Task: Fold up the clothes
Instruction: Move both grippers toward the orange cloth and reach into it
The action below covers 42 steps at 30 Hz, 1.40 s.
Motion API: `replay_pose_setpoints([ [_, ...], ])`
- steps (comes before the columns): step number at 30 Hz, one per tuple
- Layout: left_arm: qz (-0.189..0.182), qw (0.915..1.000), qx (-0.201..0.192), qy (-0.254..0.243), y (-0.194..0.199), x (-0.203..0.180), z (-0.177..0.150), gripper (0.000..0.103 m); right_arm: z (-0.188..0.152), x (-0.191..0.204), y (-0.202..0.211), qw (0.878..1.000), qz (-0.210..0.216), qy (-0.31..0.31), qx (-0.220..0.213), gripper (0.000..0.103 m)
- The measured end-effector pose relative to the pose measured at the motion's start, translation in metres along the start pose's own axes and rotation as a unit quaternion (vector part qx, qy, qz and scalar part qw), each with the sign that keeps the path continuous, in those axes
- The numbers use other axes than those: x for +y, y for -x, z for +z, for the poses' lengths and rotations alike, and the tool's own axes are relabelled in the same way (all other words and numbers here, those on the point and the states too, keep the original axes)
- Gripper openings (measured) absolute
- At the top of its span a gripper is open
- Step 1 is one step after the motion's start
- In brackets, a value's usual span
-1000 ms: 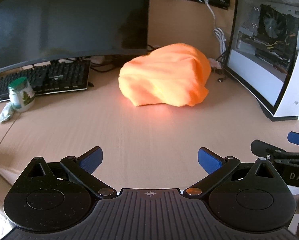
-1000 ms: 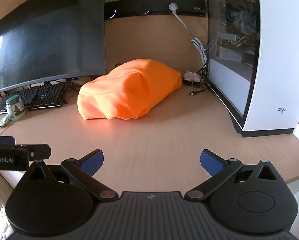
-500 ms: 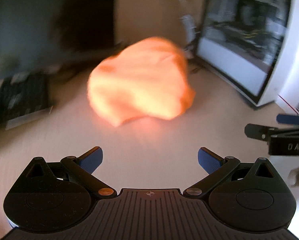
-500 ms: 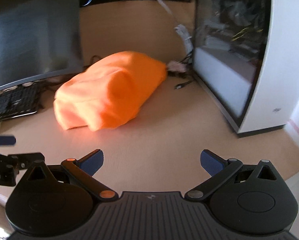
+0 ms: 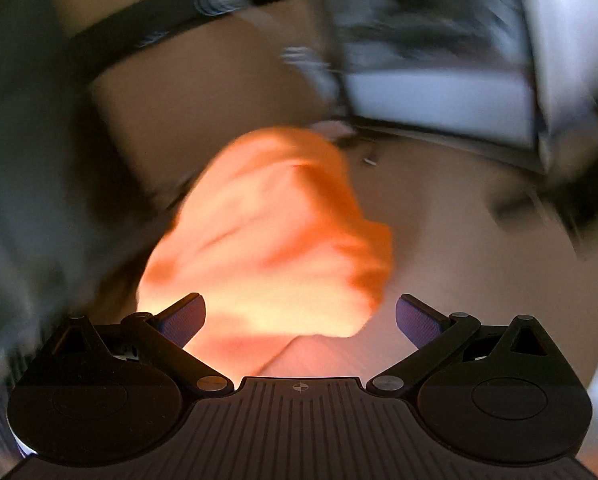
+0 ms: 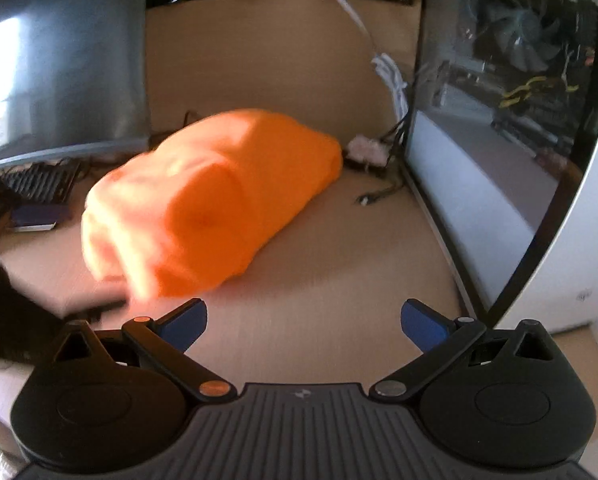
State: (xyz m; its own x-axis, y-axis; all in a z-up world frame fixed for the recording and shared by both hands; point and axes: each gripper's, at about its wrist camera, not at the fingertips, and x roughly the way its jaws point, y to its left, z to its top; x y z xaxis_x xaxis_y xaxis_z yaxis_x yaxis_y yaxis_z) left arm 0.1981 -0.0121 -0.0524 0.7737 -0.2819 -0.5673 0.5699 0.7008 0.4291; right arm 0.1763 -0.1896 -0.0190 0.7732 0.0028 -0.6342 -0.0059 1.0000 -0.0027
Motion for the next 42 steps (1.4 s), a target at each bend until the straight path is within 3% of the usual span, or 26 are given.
replay_pose_setpoints([
  [2, 0.015, 0.9977, 0.000, -0.066, -0.014, -0.019, 0.000, 0.103, 0.003, -0.013, -0.006, 1.000, 0.009, -0.016, 0.003, 0.103],
  [4, 0.054, 0.9907, -0.012, -0.125, -0.032, -0.035, 0.001, 0.103, 0.005, -0.024, -0.010, 0.999, 0.015, -0.028, 0.006, 0.103],
  [6, 0.118, 0.9781, -0.028, -0.169, -0.053, -0.041, 0.007, 0.103, 0.001, -0.029, -0.011, 1.000, 0.012, -0.025, 0.011, 0.103],
  [8, 0.198, 0.9642, -0.044, -0.171, -0.070, -0.027, 0.025, 0.103, -0.001, -0.033, -0.009, 1.000, 0.009, -0.019, 0.011, 0.103],
  [10, 0.293, 0.9471, -0.076, -0.105, -0.062, 0.010, 0.057, 0.103, -0.001, -0.031, -0.008, 1.000, 0.005, -0.005, 0.002, 0.103],
  [12, 0.371, 0.9219, -0.110, 0.012, -0.031, 0.064, 0.089, 0.103, 0.003, -0.024, -0.012, 1.000, 0.014, 0.010, -0.009, 0.103],
  [14, 0.406, 0.9004, -0.123, 0.096, -0.001, 0.107, 0.104, 0.103, 0.009, -0.014, -0.019, 0.999, 0.027, 0.025, -0.021, 0.103],
  [16, 0.416, 0.8911, -0.119, 0.138, 0.025, 0.134, 0.104, 0.103, 0.017, -0.003, -0.027, 0.998, 0.042, 0.039, -0.033, 0.103],
  [17, 0.415, 0.8908, -0.110, 0.150, 0.037, 0.141, 0.099, 0.103, 0.022, 0.004, -0.035, 0.997, 0.052, 0.046, -0.039, 0.103],
  [20, 0.381, 0.9020, -0.073, 0.189, 0.070, 0.151, 0.075, 0.103, 0.047, 0.026, -0.063, 0.993, 0.071, 0.066, -0.072, 0.103],
  [23, 0.319, 0.9138, -0.031, 0.250, 0.102, 0.151, 0.044, 0.103, 0.086, 0.033, -0.095, 0.987, 0.094, 0.046, -0.118, 0.103],
  [25, 0.263, 0.9174, -0.008, 0.298, 0.118, 0.145, 0.023, 0.103, 0.113, 0.033, -0.121, 0.985, 0.097, 0.025, -0.142, 0.103],
  [27, 0.210, 0.9147, 0.013, 0.345, 0.128, 0.138, 0.002, 0.103, 0.136, 0.036, -0.152, 0.986, 0.097, 0.017, -0.136, 0.103],
  [30, 0.156, 0.9000, 0.042, 0.405, 0.129, 0.130, -0.027, 0.103, 0.152, 0.040, -0.196, 0.986, 0.158, -0.015, -0.058, 0.103],
  [33, 0.108, 0.8769, 0.052, 0.465, 0.132, 0.131, -0.048, 0.103, 0.131, 0.049, -0.210, 0.976, 0.217, -0.027, 0.025, 0.103],
  [38, 0.024, 0.8387, 0.041, 0.543, 0.120, 0.150, -0.061, 0.103, 0.053, 0.049, -0.172, 0.963, 0.252, 0.003, 0.100, 0.103],
  [42, -0.066, 0.8297, 0.054, 0.552, 0.079, 0.148, -0.054, 0.103, 0.012, 0.036, -0.120, 0.965, 0.233, 0.025, 0.114, 0.103],
])
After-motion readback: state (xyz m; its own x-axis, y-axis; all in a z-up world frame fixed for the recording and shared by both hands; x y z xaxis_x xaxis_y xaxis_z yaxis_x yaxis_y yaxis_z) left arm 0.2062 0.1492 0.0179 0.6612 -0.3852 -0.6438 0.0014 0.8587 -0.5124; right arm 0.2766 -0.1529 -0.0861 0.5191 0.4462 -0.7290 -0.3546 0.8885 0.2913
